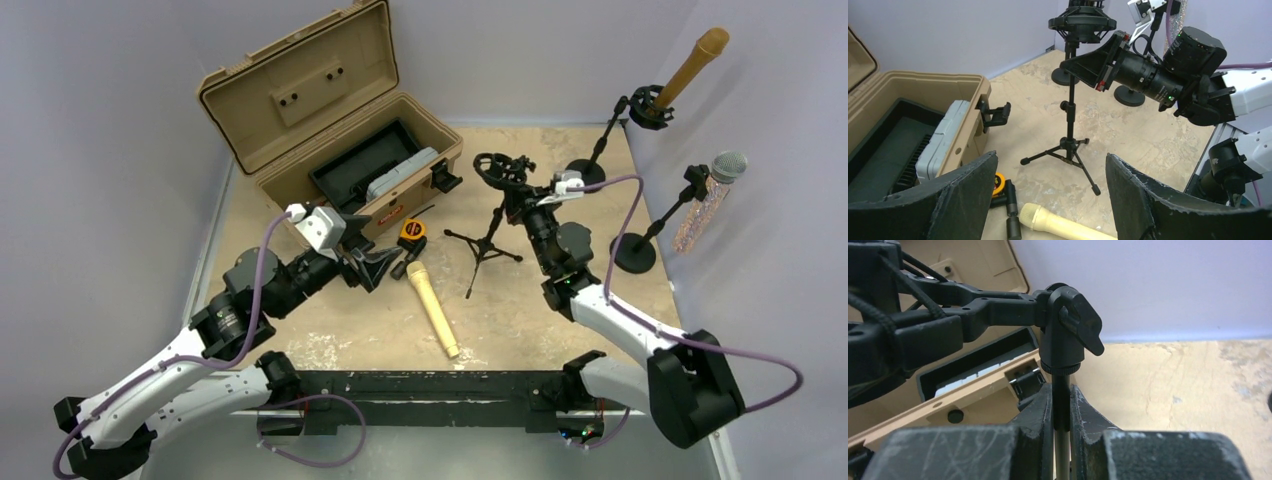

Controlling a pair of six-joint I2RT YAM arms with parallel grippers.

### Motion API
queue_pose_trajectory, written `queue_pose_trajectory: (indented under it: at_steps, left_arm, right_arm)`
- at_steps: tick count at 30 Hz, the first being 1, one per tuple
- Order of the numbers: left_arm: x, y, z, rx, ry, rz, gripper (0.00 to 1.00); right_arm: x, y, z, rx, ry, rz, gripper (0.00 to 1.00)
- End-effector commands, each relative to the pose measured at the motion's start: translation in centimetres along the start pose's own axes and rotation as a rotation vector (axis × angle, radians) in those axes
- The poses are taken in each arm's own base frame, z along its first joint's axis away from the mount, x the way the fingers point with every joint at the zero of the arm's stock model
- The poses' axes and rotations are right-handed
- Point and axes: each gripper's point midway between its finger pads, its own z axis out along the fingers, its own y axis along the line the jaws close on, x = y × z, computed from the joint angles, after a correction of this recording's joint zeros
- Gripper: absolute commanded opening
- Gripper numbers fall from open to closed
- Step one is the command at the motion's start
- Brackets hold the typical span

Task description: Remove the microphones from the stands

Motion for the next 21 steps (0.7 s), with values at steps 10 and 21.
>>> queue_pose_trajectory:
  at_steps: [10, 21]
  left_arm:
    - [1.6, 0.0, 2.2, -0.035, 0.026, -0.139, 0.79]
    - [0.9, -1.0, 4.1, -0.001, 0.056, -0.260, 0.81]
  right_arm:
    - [-2.4, 6.5, 0.5, -0.361, -0.145, -0.153, 0.10]
    - [-2.7, 5.4, -0.4, -0.240, -0.017, -0.002, 0.50]
